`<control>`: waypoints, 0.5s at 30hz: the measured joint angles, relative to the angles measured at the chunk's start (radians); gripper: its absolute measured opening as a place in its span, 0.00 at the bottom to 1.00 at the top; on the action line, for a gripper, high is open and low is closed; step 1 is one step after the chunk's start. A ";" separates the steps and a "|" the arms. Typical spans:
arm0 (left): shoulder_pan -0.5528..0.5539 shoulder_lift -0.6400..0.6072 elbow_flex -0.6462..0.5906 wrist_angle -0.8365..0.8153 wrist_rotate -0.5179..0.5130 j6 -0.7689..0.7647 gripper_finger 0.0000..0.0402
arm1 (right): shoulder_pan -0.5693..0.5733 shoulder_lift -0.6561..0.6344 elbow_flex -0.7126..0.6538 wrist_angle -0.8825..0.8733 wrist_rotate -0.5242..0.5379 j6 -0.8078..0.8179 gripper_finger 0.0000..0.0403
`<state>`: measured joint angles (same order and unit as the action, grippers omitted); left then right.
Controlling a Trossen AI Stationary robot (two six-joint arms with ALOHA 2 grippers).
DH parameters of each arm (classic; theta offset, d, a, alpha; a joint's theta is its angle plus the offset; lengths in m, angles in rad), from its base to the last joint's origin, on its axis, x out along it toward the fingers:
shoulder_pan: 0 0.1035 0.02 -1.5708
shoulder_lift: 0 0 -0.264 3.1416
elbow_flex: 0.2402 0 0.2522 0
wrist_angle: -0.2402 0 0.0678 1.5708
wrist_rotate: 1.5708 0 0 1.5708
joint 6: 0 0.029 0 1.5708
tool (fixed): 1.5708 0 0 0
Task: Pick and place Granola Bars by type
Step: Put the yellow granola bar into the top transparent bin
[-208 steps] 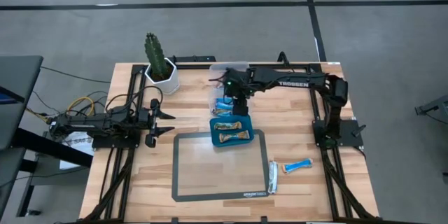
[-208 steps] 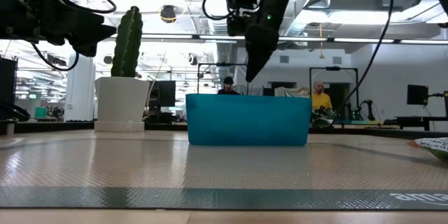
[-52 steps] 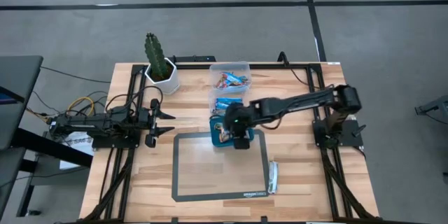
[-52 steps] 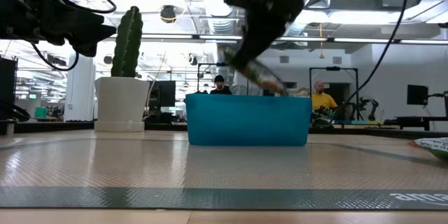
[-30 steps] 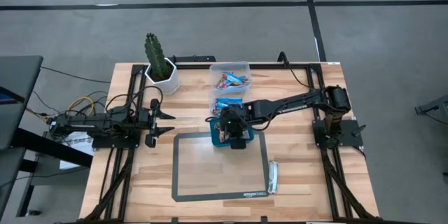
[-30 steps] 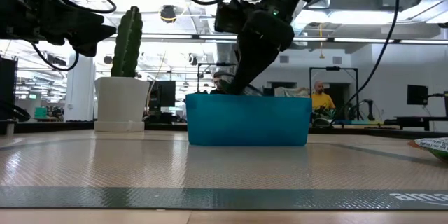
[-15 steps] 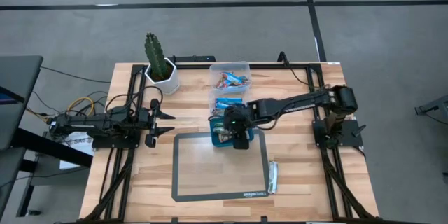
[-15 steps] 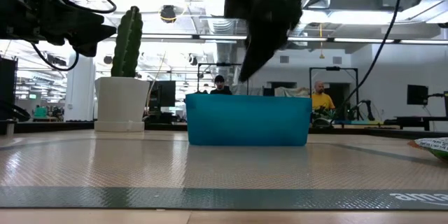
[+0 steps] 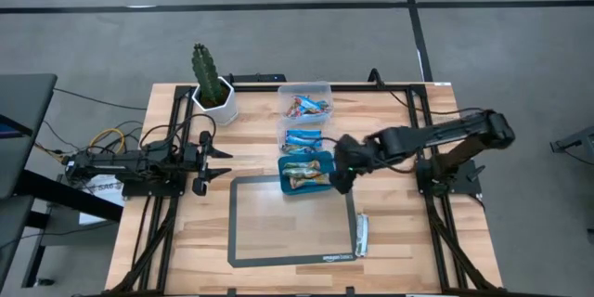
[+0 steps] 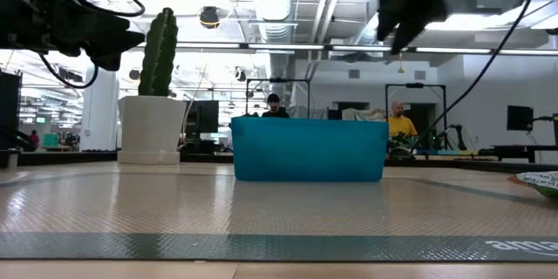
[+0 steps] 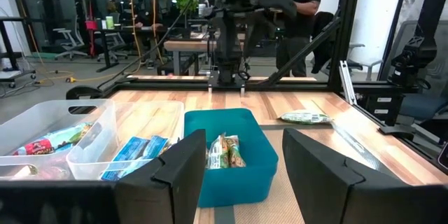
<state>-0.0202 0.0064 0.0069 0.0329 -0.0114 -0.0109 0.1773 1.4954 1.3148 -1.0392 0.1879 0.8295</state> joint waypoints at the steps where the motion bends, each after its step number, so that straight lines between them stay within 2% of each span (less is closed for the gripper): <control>1: 0.000 0.000 0.000 0.000 0.000 0.000 0.46 | 0.017 -0.012 -0.009 -0.016 0.003 0.077 0.51; 5: 0.000 0.000 0.000 0.000 0.000 0.000 0.46 | 0.110 -0.019 -0.040 -0.081 0.005 0.348 0.51; 10: 0.000 0.000 0.000 0.000 0.000 0.000 0.46 | 0.226 0.053 -0.045 -0.155 -0.013 0.646 0.51; 15: 0.000 0.000 0.000 0.000 0.000 0.000 0.46 | 0.302 0.138 -0.045 -0.143 -0.072 0.851 0.52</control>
<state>-0.0200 0.0063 0.0071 0.0326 -0.0113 -0.0109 0.4793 1.6331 1.2694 -1.1821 0.1157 1.6804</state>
